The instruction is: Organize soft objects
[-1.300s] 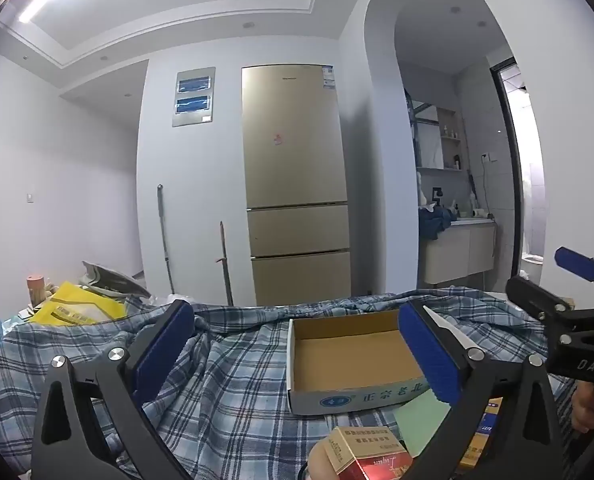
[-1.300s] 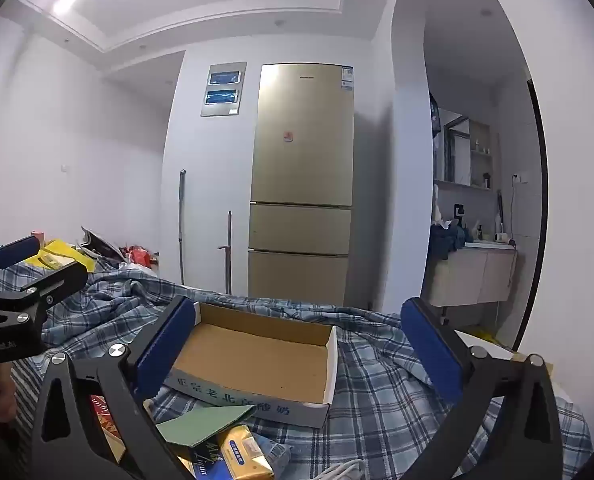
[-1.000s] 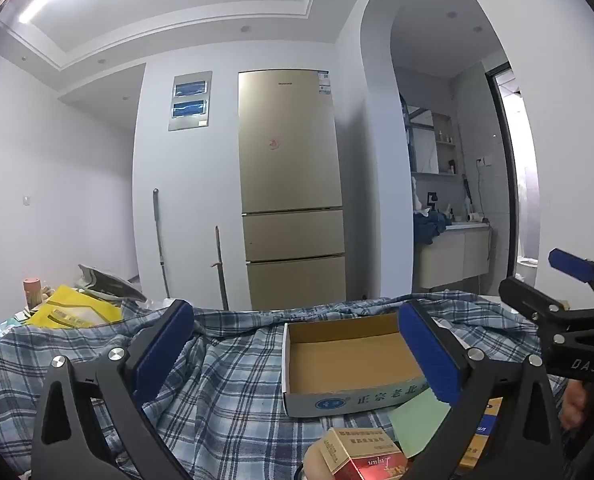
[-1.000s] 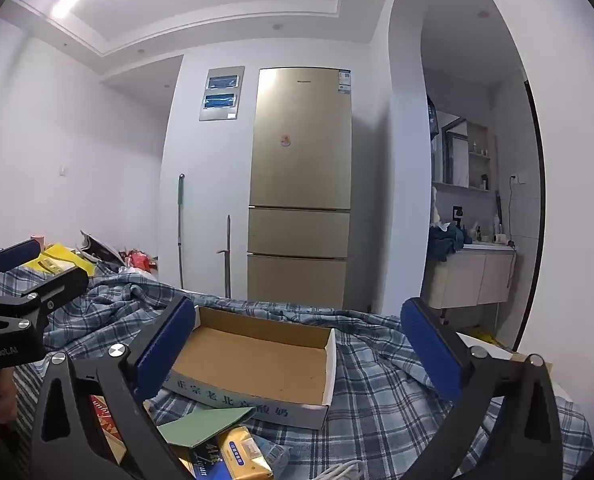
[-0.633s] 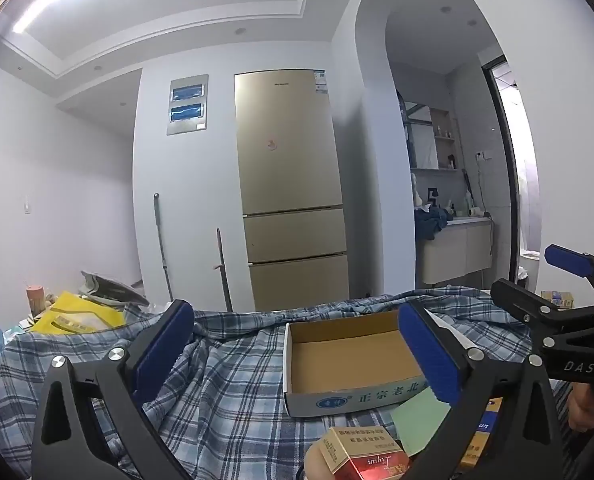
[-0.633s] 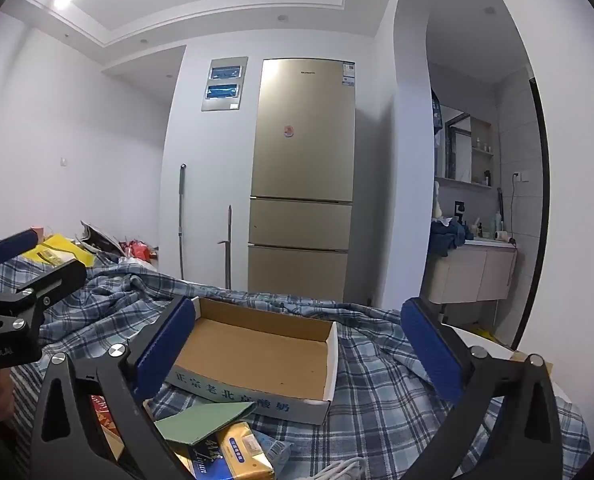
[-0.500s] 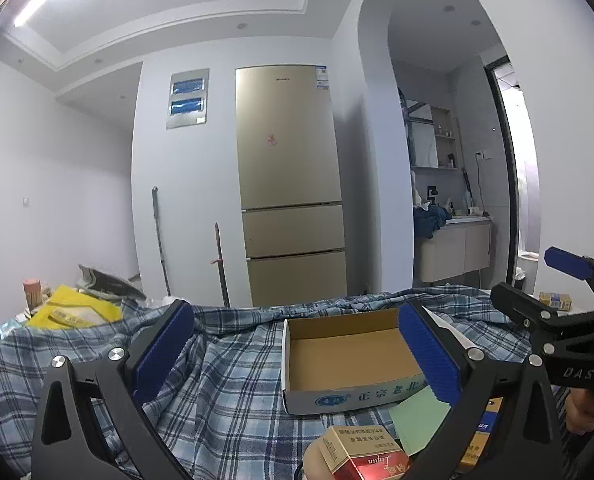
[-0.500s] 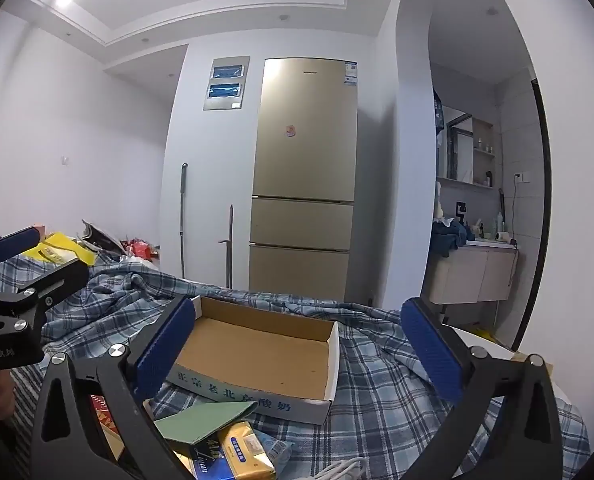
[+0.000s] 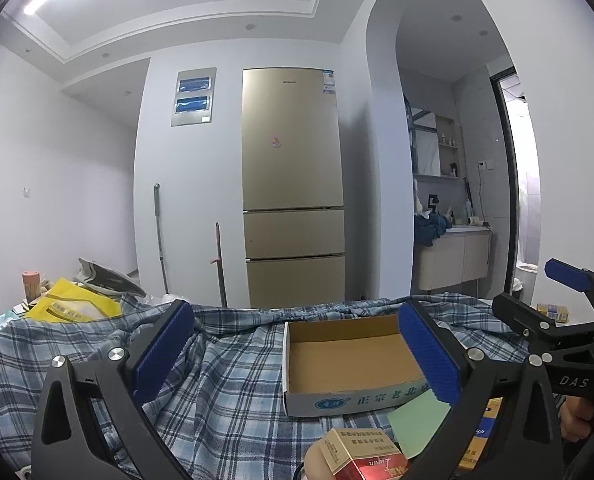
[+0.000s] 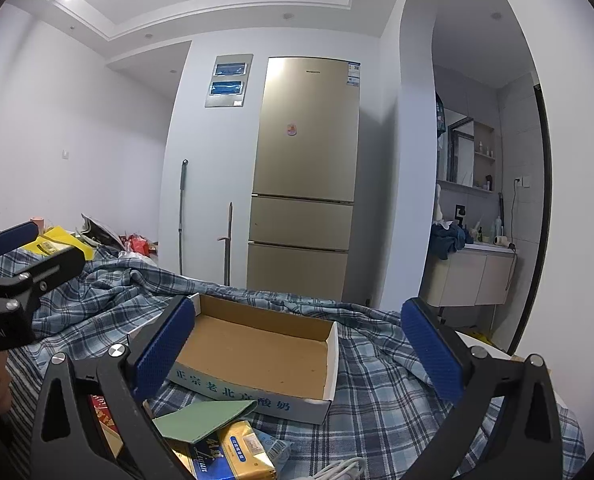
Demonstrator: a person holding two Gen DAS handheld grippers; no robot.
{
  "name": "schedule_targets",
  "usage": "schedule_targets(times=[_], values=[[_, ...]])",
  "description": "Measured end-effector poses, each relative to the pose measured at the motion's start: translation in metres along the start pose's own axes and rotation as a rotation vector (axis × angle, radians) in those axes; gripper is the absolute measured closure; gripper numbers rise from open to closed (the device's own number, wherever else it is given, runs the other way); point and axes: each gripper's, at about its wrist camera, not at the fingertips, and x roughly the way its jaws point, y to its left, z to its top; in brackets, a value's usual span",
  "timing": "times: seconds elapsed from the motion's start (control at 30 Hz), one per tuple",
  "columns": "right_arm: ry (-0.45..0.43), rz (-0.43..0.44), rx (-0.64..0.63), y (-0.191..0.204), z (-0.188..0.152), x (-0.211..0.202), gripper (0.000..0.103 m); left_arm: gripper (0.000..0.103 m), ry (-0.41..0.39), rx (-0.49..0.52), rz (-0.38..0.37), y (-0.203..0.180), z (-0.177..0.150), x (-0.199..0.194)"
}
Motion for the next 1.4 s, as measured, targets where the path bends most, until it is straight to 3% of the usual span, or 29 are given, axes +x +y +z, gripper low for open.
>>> schedule_targets(times=[0.37,0.63,1.1,1.4], values=[[-0.014,-0.008,0.006,0.002,0.002,-0.003,0.000,0.000,0.014,-0.029,0.004,0.007,0.001,0.003],[-0.017,-0.013,0.017,0.003,0.002,-0.003,0.000,0.000,-0.061,0.001,0.006,0.001,0.003,-0.012],[-0.037,-0.025,0.038,-0.003,0.002,-0.004,0.000,0.000,-0.058,-0.028,0.026,0.004,0.004,-0.013],[-0.038,-0.029,0.040,-0.005,0.001,-0.005,0.000,0.000,-0.070,0.026,0.029,-0.006,0.004,-0.014]])
